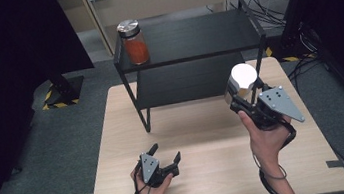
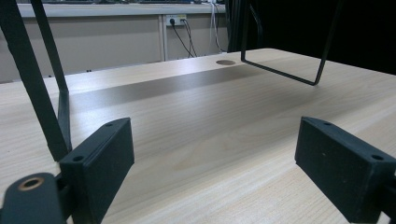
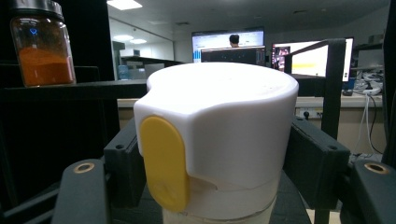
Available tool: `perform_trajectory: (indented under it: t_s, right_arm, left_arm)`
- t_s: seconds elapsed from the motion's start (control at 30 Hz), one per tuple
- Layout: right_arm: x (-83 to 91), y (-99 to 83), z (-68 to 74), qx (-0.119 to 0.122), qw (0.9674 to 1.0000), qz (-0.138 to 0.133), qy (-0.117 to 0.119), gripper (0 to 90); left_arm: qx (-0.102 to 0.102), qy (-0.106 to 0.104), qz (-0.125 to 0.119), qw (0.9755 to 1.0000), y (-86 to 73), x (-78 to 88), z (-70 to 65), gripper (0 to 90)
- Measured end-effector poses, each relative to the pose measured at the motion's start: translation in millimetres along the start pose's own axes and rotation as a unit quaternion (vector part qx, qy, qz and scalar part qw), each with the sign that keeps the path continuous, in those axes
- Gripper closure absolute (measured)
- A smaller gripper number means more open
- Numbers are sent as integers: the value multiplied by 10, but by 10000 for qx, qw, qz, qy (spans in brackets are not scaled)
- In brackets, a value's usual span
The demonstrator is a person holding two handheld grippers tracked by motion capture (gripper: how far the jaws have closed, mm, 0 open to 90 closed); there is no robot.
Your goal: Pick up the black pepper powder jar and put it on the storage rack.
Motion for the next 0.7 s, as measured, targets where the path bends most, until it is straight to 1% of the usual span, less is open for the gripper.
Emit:
perform_trajectory:
  t_s: [0.3,0.7]
  right_arm:
    - [-60,107,19,-6,10000,-96,13,307]
    - [-120,195,54,13,9998,-185,47,307]
  left_arm:
    - [-1,1,0,10000,0,0,-1,113]
    - [0,-1,2,10000,1,0,0,113]
Point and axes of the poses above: each handheld gripper's, and its own axes: x roughly backward along the jaws, y roughly out of its top, z roughly to its left, the point moved 8 cm from there along -x, roughly forward along the jaws, and after that the axes turned 14 degrees about -x, right-handed, at the moved point
